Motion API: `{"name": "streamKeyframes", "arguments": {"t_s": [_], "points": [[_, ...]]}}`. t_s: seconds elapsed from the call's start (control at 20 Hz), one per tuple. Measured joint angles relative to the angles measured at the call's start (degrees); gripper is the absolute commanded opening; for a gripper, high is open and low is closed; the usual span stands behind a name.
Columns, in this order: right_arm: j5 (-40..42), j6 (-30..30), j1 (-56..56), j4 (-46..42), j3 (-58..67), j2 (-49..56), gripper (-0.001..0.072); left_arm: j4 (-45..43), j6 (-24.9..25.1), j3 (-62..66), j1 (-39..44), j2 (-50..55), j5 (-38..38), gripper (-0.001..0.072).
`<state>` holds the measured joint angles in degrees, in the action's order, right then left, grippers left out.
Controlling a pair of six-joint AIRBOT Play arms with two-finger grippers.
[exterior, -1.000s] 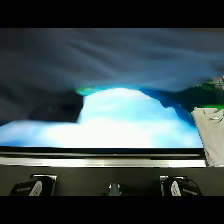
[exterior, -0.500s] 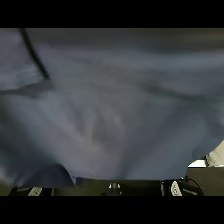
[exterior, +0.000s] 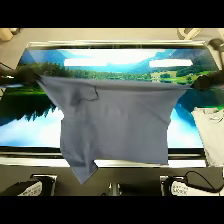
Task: Fold the shirts.
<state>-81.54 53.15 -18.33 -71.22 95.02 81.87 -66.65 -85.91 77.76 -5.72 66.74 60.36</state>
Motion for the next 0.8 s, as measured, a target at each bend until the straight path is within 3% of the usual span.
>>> {"name": "streamKeyframes", "arguments": {"t_s": [0.3, 0.5, 0.65, 0.8], "points": [[15.6, 0.9, 0.3, 3.5, -0.2, 11.7, 0.0021, 0.5, 0.5, 0.9, 4.7, 15.6, -15.9, 0.0022], [28.8, -2.1, 3.5, 4.0, -0.3, 14.7, 0.0021, 0.6, 0.5, 6.5, 6.0, 22.6, -23.7, 0.0022], [34.9, -3.1, 7.1, 2.3, -0.3, 16.8, 0.0021, 0.5, 0.5, 9.4, 6.1, 26.4, -25.4, 0.0022], [34.9, -2.3, 9.5, 0.6, -0.3, 18.9, 0.0022, 0.2, -0.1, 10.6, 5.8, 29.2, -23.3, 0.0022]]}}
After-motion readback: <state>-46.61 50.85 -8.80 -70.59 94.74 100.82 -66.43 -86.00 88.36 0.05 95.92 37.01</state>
